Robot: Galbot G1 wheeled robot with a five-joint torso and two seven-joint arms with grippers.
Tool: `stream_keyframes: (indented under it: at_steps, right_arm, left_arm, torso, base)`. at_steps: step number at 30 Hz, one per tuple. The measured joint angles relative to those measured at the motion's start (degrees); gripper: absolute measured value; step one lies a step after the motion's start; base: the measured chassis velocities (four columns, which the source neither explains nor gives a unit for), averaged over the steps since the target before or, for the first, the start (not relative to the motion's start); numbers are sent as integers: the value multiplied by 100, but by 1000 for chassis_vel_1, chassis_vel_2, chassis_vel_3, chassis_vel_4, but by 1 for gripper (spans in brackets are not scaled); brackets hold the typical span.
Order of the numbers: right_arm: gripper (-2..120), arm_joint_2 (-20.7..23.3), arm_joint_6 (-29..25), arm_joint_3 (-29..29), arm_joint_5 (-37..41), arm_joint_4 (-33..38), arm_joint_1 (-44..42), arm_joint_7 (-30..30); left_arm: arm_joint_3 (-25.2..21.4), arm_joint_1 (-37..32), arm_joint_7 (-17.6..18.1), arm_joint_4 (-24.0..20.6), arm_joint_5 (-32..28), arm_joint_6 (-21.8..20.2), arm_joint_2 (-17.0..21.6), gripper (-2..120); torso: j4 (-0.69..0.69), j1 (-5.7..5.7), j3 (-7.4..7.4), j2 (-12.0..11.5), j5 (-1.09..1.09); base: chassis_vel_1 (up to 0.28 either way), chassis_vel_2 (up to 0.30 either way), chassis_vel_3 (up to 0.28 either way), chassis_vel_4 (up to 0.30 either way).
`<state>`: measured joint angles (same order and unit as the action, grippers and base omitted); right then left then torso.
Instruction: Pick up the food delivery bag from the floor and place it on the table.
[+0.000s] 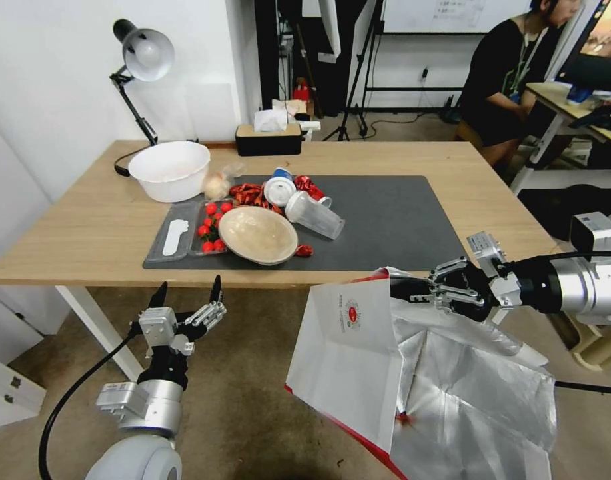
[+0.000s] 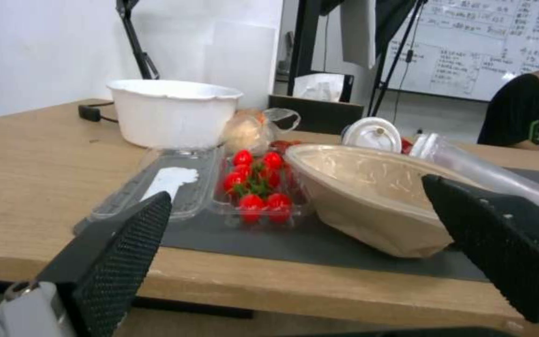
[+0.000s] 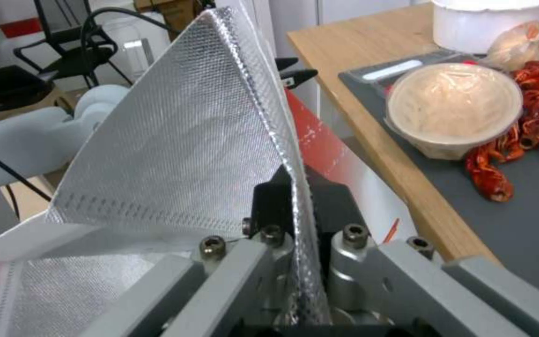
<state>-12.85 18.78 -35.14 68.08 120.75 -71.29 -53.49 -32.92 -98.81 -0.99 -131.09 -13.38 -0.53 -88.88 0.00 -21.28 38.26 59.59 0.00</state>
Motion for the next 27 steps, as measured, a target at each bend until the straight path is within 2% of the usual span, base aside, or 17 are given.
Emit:
stream_keyframes:
  at_steps: [6, 20, 23, 27]
  right_arm:
    - [0, -19, -1, 0, -6, -1, -16, 1]
    - [0, -66, -1, -22, 29, 85, -41, 195]
    - [0, -74, -1, -87, 128, 134, -42, 272]
    - [0, -83, 3, -364, 649, 255, 53, 461]
  left_arm:
    - [20, -9, 52, 10, 73, 13, 1, 100]
    - [18, -28, 56, 0, 159, 22, 1, 100]
    - [21, -36, 56, -10, 175, 26, -8, 100]
    - [22, -68, 55, -37, 200, 57, -13, 100]
  torso:
    - [0, -69, 90, 158, 0]
    - [0, -89, 115, 199, 0]
    - [0, -85, 109, 190, 0]
    - [1, -77, 99, 171, 0]
  base:
    - [0, 0, 0, 0]
    - [0, 0, 0, 0]
    - [0, 0, 0, 0]
    - [0, 0, 0, 0]
